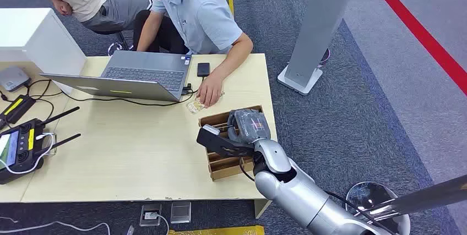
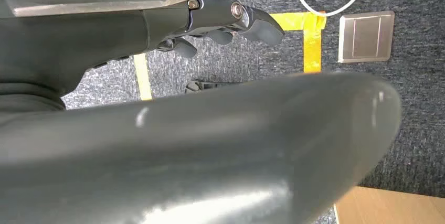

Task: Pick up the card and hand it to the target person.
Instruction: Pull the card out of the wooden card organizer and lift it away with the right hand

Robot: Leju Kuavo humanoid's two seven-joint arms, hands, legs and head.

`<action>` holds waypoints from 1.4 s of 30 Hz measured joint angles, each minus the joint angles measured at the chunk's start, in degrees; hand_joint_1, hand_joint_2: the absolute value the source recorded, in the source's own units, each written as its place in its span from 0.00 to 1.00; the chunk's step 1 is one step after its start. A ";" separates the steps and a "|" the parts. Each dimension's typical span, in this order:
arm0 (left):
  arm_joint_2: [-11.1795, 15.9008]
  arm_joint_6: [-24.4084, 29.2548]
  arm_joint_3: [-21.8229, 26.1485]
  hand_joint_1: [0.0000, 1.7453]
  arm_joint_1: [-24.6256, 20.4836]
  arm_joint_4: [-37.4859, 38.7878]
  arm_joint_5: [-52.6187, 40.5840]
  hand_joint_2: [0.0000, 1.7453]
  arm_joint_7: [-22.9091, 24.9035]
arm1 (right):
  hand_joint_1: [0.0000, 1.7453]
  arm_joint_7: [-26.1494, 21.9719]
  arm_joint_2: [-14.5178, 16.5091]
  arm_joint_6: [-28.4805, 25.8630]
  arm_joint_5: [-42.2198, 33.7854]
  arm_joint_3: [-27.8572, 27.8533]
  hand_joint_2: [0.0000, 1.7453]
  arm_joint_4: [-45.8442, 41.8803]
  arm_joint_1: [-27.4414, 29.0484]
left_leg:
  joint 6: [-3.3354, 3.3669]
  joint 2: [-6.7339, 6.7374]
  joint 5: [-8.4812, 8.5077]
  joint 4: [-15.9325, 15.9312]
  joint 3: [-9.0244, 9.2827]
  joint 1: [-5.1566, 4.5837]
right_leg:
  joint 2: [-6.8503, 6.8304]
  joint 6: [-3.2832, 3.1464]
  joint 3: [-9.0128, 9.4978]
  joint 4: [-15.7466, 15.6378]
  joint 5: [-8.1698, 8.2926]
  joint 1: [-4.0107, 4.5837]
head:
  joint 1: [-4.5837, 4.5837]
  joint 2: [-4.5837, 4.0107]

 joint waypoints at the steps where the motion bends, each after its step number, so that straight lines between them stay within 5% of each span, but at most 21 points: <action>1: 0.00 -0.01 0.00 0.00 0.00 0.00 0.00 0.00 0.00 | 0.76 0.00 0.01 0.00 0.00 0.00 1.00 0.00 0.00 | 0.00 0.00 0.00 0.00 0.00 0.00 | 0.00 0.00 0.00 0.00 0.00 0.00 | 0.00 0.00; 6: 0.00 -0.03 0.00 0.00 0.00 0.00 0.00 0.00 0.00 | 0.84 -0.01 0.02 -0.01 -0.01 -0.01 1.00 0.00 0.00 | 0.00 0.00 0.00 0.00 0.00 0.00 | 0.00 0.00 0.00 0.00 0.00 0.00 | -0.01 0.00; 10: 0.00 -0.03 0.00 0.00 0.00 0.00 -0.01 1.00 0.00 | 0.86 -0.05 0.02 0.01 -0.07 -0.01 1.00 0.01 -0.01 | 0.00 0.00 0.00 0.00 0.00 0.00 | 0.00 0.00 0.01 0.00 0.00 0.00 | 0.01 0.00; 28: 0.00 -0.24 -0.59 0.00 -0.07 0.00 -0.46 1.00 -0.04 | 0.86 0.27 -0.06 1.02 -1.37 -0.14 1.00 -0.75 -0.13 | 0.00 0.00 0.00 0.00 0.02 0.00 | 0.00 0.00 0.01 0.00 0.01 0.00 | 0.00 0.00; 42: 0.00 -0.03 -0.58 0.00 0.06 0.00 0.52 1.00 -0.16 | 0.86 5.56 -4.48 2.86 -1.97 -3.33 1.00 -17.09 0.90 | 0.00 0.01 0.00 0.00 0.02 0.00 | 0.01 0.00 -0.01 -0.01 0.00 0.00 | 0.00 0.00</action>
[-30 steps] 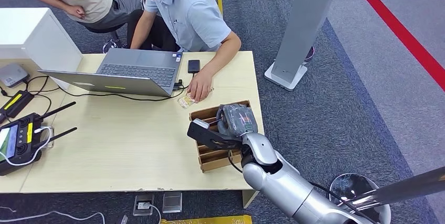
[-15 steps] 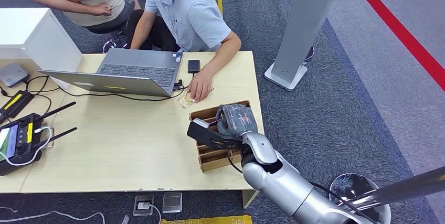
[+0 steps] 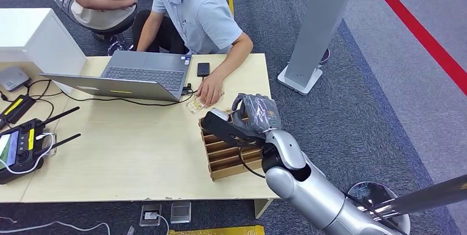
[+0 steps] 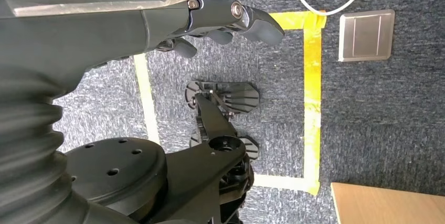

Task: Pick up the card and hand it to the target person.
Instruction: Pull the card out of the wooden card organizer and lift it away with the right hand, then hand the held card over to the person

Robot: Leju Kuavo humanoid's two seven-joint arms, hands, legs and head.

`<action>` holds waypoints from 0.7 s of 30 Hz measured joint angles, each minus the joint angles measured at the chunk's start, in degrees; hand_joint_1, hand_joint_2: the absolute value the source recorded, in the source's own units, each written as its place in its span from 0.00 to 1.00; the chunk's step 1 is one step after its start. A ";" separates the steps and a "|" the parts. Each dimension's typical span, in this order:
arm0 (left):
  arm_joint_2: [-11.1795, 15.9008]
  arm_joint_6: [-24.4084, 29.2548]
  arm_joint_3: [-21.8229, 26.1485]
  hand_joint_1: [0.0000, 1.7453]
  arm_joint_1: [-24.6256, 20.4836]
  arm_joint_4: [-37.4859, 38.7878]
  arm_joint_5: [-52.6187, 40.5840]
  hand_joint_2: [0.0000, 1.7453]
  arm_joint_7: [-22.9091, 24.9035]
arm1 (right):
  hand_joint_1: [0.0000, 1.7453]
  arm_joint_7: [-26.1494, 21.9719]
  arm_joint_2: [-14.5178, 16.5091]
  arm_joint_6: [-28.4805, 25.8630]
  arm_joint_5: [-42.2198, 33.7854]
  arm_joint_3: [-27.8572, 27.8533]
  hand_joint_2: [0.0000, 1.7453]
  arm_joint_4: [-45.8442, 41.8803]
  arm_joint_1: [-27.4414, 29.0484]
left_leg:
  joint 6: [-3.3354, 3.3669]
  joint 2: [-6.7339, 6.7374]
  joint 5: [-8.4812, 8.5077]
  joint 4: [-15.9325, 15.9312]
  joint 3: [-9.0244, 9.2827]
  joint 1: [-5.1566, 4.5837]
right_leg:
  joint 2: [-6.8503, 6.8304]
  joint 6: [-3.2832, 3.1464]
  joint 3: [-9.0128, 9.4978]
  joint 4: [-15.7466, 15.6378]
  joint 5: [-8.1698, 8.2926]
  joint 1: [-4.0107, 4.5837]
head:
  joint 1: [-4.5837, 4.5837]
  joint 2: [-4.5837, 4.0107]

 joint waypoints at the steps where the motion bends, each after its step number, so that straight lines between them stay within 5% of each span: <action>1: 0.01 0.04 0.00 0.00 0.01 0.00 0.13 1.00 0.03 | 0.86 0.45 -0.42 0.28 -0.21 -0.32 1.00 -1.25 0.20 | 0.00 0.00 0.00 0.00 0.00 0.00 | 0.00 0.00 0.00 0.00 0.00 0.00 | 0.00 0.00; 11: 0.01 0.09 0.01 0.00 0.02 0.01 0.56 1.00 0.11 | 0.86 0.70 -3.45 0.29 -0.71 -2.91 1.00 -10.89 1.68 | 0.00 0.00 0.00 0.00 -0.02 0.00 | 0.00 0.00 0.00 0.00 0.00 0.00 | -0.03 0.00; 21: -0.34 -0.73 0.01 0.00 -0.19 0.00 -0.86 1.00 -0.88 | 0.86 -21.34 -2.30 -19.70 -6.34 -6.96 1.00 -2.29 0.74 | 0.01 -0.01 0.01 0.00 -0.04 0.00 | -0.03 0.01 0.03 0.00 0.01 0.00 | 0.03 0.00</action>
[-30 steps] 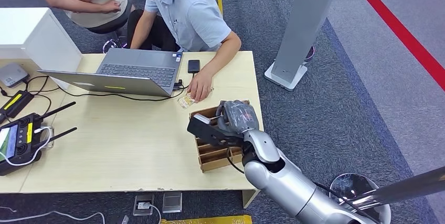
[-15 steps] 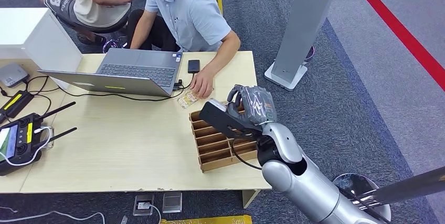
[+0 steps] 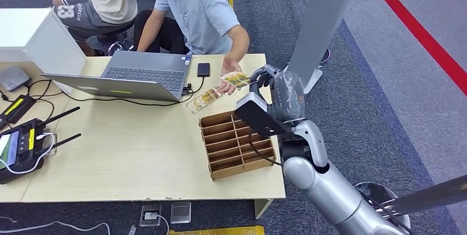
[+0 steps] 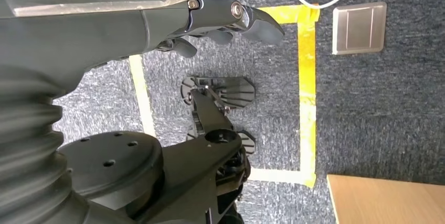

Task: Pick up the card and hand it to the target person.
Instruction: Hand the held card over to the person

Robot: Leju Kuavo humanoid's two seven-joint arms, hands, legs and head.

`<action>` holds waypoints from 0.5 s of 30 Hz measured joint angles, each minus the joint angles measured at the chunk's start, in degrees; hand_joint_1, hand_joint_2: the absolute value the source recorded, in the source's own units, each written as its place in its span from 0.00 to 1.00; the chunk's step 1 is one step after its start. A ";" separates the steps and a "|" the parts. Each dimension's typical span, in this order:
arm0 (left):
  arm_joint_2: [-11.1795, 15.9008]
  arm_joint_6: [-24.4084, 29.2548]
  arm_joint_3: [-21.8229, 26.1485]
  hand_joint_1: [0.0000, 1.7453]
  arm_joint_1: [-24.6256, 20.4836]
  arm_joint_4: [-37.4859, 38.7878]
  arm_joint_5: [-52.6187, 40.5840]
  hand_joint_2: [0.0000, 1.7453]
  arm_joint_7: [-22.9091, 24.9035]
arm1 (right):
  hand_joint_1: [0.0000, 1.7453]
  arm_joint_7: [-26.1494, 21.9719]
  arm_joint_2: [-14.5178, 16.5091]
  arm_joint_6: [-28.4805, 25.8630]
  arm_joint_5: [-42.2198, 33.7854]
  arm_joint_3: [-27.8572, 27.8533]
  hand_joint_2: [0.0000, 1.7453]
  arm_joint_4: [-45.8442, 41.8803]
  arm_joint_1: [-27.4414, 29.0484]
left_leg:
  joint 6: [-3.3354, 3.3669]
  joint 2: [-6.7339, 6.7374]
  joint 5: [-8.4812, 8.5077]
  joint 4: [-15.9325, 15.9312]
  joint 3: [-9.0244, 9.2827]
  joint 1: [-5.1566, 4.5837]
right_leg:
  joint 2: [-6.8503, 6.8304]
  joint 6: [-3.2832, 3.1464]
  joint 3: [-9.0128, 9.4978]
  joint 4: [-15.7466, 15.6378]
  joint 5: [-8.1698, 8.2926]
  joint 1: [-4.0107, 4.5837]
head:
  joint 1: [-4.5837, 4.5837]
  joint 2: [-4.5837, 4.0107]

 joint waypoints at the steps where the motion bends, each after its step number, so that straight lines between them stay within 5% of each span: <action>1: -0.04 0.03 0.00 0.00 -0.04 0.00 -0.02 1.00 0.01 | 0.86 -1.15 0.22 -1.25 -0.38 -0.41 1.00 1.51 -0.12 | 0.00 0.00 0.00 0.00 -0.01 0.00 | 0.00 0.00 0.00 0.00 0.00 0.00 | 0.03 0.00; 12: -0.12 0.20 0.00 0.00 -0.17 0.00 -0.03 1.00 0.01 | 0.86 -2.72 2.33 -3.86 0.39 -2.07 1.00 13.59 -1.68 | 0.00 -0.01 0.00 0.00 -0.03 0.00 | 0.00 0.00 -0.04 0.00 0.00 0.00 | -0.06 0.00; 15: -0.12 -0.08 0.00 0.00 -0.17 0.00 -0.17 0.25 -0.43 | 0.22 -2.67 2.64 -3.81 0.39 -2.14 1.00 14.65 -1.76 | 0.00 -0.01 0.00 0.00 -0.03 0.00 | 0.01 0.00 -0.04 0.00 0.00 0.00 | -0.03 0.00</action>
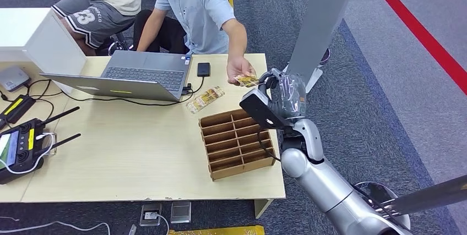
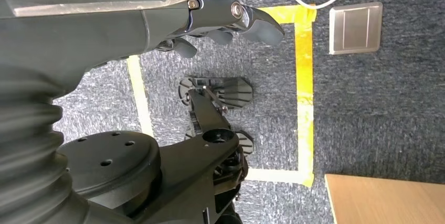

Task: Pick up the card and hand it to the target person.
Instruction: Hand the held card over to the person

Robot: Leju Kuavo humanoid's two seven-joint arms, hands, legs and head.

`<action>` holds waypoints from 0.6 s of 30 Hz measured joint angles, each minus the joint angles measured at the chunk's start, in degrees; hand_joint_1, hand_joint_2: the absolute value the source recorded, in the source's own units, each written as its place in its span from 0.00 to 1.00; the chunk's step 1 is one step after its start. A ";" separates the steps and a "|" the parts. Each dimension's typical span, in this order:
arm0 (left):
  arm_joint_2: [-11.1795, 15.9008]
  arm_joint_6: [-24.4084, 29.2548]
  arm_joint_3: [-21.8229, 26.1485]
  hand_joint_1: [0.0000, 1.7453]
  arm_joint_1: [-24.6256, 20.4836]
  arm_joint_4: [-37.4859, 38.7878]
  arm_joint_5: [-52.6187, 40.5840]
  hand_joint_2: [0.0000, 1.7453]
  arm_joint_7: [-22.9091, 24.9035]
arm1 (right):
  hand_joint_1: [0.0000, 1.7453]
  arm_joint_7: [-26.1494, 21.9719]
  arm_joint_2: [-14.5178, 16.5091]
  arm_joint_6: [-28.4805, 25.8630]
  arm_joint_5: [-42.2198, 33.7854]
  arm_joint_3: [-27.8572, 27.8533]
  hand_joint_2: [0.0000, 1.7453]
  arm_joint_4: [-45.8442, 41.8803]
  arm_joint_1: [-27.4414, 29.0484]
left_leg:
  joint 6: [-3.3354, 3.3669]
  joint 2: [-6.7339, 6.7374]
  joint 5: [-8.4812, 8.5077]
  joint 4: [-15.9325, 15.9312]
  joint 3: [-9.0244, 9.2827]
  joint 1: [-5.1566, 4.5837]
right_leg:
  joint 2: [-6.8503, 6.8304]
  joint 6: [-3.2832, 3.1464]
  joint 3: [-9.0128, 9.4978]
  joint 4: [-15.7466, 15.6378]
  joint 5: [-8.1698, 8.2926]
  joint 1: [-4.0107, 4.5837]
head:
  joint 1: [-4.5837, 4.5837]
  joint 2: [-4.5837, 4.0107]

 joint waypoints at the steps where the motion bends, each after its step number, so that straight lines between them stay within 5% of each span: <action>1: 0.00 -0.13 0.00 0.00 -0.01 0.00 -0.13 0.00 -0.17 | 0.00 0.03 0.09 0.01 0.00 -0.01 1.00 0.30 -0.01 | 0.00 0.00 0.00 0.00 0.00 0.00 | 0.00 0.00 0.00 0.00 0.00 0.00 | 0.01 0.00; 10: 0.00 -0.31 -0.01 0.00 0.03 0.00 -0.23 0.00 -0.59 | 0.00 -1.79 0.61 0.03 -4.27 -0.11 1.00 1.50 0.31 | 0.00 0.00 0.00 0.00 0.02 0.00 | 0.00 0.00 0.00 0.00 0.00 0.00 | -0.03 0.00; 18: 0.01 0.25 0.00 0.00 0.32 0.02 1.17 0.00 -0.44 | 0.00 -16.46 1.03 3.97 -33.02 -2.38 1.00 -3.82 6.34 | 0.00 0.01 -0.01 0.00 0.01 0.00 | 0.01 0.00 -0.02 -0.01 -0.01 0.00 | 0.02 0.00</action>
